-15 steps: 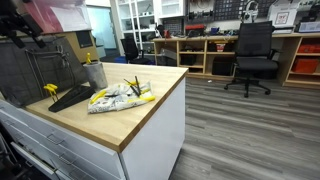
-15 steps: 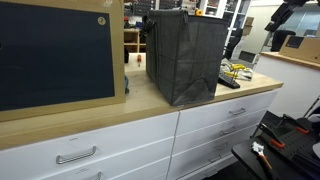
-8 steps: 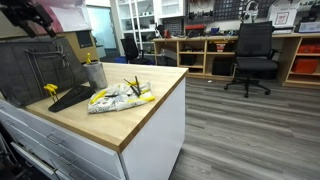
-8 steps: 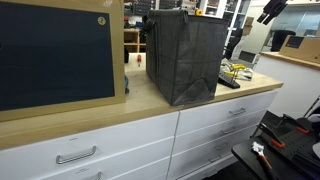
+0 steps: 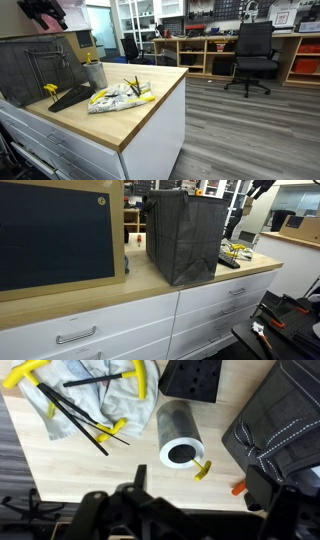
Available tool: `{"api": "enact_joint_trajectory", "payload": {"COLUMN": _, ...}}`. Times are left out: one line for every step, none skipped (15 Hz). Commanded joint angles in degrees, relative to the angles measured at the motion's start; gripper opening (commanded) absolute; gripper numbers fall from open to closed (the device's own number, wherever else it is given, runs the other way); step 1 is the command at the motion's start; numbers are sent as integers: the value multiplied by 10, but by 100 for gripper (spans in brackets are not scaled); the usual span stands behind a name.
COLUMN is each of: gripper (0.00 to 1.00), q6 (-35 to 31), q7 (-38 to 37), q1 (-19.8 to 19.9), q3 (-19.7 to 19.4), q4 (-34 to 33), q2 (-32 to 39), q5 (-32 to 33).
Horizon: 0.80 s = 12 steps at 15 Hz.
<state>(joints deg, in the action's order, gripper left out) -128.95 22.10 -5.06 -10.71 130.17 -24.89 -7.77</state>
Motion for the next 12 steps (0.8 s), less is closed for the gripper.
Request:
{"api": "enact_joint_trajectory", "payload": {"gripper": 100, "q6": -5, "q7": 6, "q1": -3, "q3": 6, "q4": -63, "q2": 58, "q5": -28}}
{"api": "enact_joint_trajectory", "payload": {"gripper": 100, "q6": -5, "q7": 6, "q1": -2, "q3": 9, "q4": -75, "q2": 70, "q5": -31}}
{"api": "enact_joint_trajectory", "payload": {"gripper": 100, "q6": -3, "q7": 7, "q1": -1, "q3": 12, "q4": -87, "q2": 79, "q5": -34}}
{"api": "enact_joint_trajectory", "payload": {"gripper": 100, "q6": 3, "q7": 10, "q1": 0, "q3": 14, "q4": -98, "q2": 88, "q5": -38}}
{"api": "enact_joint_trajectory", "payload": {"gripper": 100, "q6": 10, "q7": 15, "q1": 0, "q3": 15, "q4": -107, "q2": 95, "q5": -42}}
{"api": "enact_joint_trajectory", "payload": {"gripper": 100, "q6": 21, "q7": 18, "q1": 2, "q3": 17, "q4": -111, "q2": 94, "q5": -43}}
{"api": "enact_joint_trajectory", "payload": {"gripper": 100, "q6": 24, "q7": 23, "q1": 3, "q3": 18, "q4": -109, "q2": 90, "q5": -45}}
{"api": "enact_joint_trajectory", "payload": {"gripper": 100, "q6": 3, "q7": 5, "q1": 10, "q3": 25, "q4": -90, "q2": 85, "q5": -33}}
{"api": "enact_joint_trajectory", "payload": {"gripper": 100, "q6": 5, "q7": 6, "q1": 10, "q3": 26, "q4": -93, "q2": 87, "q5": -33}}
{"api": "enact_joint_trajectory", "payload": {"gripper": 100, "q6": 6, "q7": 6, "q1": 11, "q3": 26, "q4": -94, "q2": 87, "q5": -33}}
{"api": "enact_joint_trajectory", "payload": {"gripper": 100, "q6": 6, "q7": 6, "q1": 11, "q3": 26, "q4": -95, "q2": 87, "q5": -33}}
{"api": "enact_joint_trajectory", "payload": {"gripper": 100, "q6": 6, "q7": 6, "q1": 11, "q3": 26, "q4": -95, "q2": 87, "q5": -33}}
